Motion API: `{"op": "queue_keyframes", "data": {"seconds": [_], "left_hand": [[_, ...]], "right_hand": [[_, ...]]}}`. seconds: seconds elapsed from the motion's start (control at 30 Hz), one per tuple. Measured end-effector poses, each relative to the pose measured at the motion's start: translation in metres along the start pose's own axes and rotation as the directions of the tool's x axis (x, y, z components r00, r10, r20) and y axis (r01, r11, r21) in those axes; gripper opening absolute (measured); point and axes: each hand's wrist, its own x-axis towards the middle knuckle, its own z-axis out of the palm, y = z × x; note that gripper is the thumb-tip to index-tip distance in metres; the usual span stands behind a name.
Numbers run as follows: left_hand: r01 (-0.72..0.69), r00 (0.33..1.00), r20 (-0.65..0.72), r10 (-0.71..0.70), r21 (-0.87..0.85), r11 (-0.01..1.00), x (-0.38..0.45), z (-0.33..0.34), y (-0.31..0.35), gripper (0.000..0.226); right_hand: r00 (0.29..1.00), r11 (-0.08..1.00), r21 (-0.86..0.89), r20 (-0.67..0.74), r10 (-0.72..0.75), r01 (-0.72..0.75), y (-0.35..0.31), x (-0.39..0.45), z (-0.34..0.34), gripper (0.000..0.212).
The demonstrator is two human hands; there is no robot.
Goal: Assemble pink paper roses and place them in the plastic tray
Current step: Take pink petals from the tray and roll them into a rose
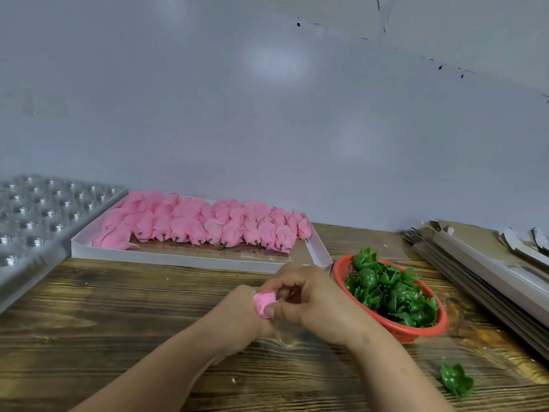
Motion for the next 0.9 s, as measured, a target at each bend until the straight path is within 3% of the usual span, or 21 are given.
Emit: {"op": "queue_keyframes", "data": {"seconds": [0.13, 0.23, 0.33, 0.4, 0.5, 0.57, 0.6, 0.67, 0.8, 0.9], "left_hand": [[-0.045, 0.998, 0.047, 0.045, -0.008, 0.999, -0.005, -0.003, 0.007, 0.022], [0.021, 1.0, 0.016, -0.02, -0.022, 1.0, -0.004, -0.001, 0.006, 0.025], [0.091, 0.996, 0.01, -0.091, -0.197, 0.976, 0.0, -0.003, 0.002, 0.051], [0.101, 0.994, 0.07, -0.08, -0.39, 0.915, -0.001, 0.0, 0.002, 0.068], [0.028, 0.971, 0.203, 0.127, -0.621, 0.784, -0.003, 0.021, 0.004, 0.088], [-0.006, 0.972, 0.147, 0.183, -0.765, 0.644, -0.002, 0.032, 0.005, 0.091], [-0.027, 0.98, 0.094, 0.175, -0.808, 0.588, -0.001, 0.034, 0.006, 0.09], [-0.083, 0.992, -0.015, 0.127, -0.826, 0.558, 0.0, 0.03, 0.007, 0.075], [-0.132, 0.991, -0.096, 0.091, -0.789, 0.6, -0.001, 0.019, 0.012, 0.029], [-0.114, 0.993, -0.102, 0.053, -0.784, 0.61, -0.002, 0.016, 0.016, 0.05]], "right_hand": [[0.999, 0.993, -0.115, -0.008, -0.036, 0.035, 0.001, 0.003, 0.007, 0.018], [0.996, 0.999, -0.048, -0.091, 0.019, -0.023, 0.003, 0.003, 0.007, 0.014], [0.951, 0.987, 0.124, -0.281, 0.129, -0.097, 0.007, 0.004, -0.001, 0.014], [0.895, 0.917, 0.392, -0.379, 0.233, -0.072, 0.007, 0.007, -0.002, 0.013], [0.885, 0.624, 0.781, -0.268, 0.382, -0.033, -0.001, 0.012, 0.014, 0.014], [0.907, 0.462, 0.886, -0.161, 0.39, -0.042, -0.008, 0.014, 0.026, 0.003], [0.91, 0.418, 0.908, -0.139, 0.39, -0.04, -0.009, 0.014, 0.029, 0.012], [0.902, 0.381, 0.922, -0.103, 0.418, -0.071, -0.008, 0.015, 0.033, 0.026], [0.881, 0.408, 0.892, -0.025, 0.473, -0.193, -0.006, 0.015, 0.039, 0.016], [0.873, 0.39, 0.898, -0.014, 0.487, -0.203, -0.005, 0.017, 0.041, 0.015]]}}
